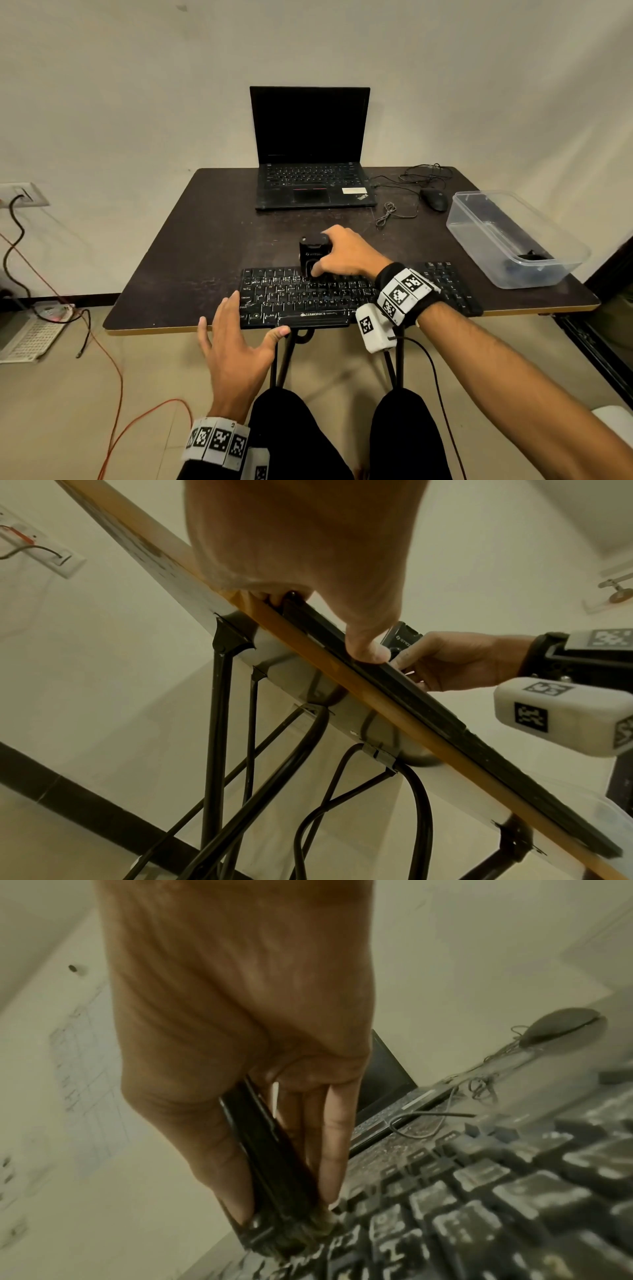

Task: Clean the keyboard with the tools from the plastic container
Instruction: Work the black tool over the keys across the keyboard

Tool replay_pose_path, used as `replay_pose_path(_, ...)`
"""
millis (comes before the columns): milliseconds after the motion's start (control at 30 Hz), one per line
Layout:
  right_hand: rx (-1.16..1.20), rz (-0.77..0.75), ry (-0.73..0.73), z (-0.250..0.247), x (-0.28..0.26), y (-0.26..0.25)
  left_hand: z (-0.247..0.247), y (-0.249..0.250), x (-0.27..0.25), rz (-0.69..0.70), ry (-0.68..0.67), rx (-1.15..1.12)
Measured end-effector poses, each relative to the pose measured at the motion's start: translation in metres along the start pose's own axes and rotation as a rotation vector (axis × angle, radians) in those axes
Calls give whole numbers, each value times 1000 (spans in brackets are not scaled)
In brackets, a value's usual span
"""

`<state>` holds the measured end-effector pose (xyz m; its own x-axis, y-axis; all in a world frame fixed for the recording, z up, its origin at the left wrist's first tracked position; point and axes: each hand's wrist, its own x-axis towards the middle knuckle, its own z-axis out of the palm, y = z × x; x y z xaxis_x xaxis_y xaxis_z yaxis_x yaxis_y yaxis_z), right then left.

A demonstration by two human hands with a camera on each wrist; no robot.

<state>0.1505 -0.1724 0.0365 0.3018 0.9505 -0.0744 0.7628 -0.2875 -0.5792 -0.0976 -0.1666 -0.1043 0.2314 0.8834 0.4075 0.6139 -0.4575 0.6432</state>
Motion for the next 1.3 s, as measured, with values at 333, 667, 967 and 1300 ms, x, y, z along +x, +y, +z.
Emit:
replay_pose_path(333,108,-11,-82,2,-1,-10,-1,1,-1,12,1,-12)
replay_pose_path(667,40,-11,19,7,3,-12,0,1,-1,13,5,-23)
replay_pose_path(967,65,-18,-28,11,3,-19,1,1,-1,18,12,-19)
replay_pose_path(1300,124,-17,-80,14,5,-22,2,0,-2,20,20,-20)
